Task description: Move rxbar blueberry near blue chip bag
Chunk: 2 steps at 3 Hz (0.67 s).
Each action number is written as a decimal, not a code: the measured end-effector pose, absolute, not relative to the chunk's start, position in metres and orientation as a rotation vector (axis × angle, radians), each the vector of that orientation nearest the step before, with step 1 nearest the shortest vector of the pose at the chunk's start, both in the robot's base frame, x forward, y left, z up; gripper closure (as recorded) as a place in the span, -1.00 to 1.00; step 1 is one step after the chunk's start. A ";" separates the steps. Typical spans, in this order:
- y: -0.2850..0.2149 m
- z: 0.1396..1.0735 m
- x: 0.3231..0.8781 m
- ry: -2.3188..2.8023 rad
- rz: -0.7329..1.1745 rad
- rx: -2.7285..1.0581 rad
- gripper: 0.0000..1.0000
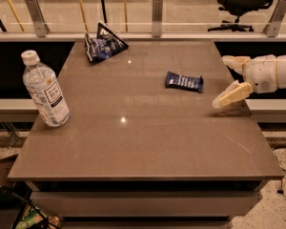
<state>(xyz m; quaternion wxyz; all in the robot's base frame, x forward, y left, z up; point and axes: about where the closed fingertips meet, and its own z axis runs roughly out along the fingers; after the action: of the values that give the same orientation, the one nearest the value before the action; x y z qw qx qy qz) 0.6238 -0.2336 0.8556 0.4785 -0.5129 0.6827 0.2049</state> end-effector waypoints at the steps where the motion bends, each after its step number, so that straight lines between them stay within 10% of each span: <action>1: -0.228 0.843 0.637 1.662 0.527 -1.240 -1.00; 2: -0.221 0.840 0.648 1.666 0.545 -1.264 -1.00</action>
Offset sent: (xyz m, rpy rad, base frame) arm 0.0375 0.0160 -0.0153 -0.0011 0.0420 0.0500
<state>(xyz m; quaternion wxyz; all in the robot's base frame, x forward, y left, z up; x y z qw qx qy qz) 0.6478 -0.2209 0.8400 0.4708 -0.5158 0.6802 0.2226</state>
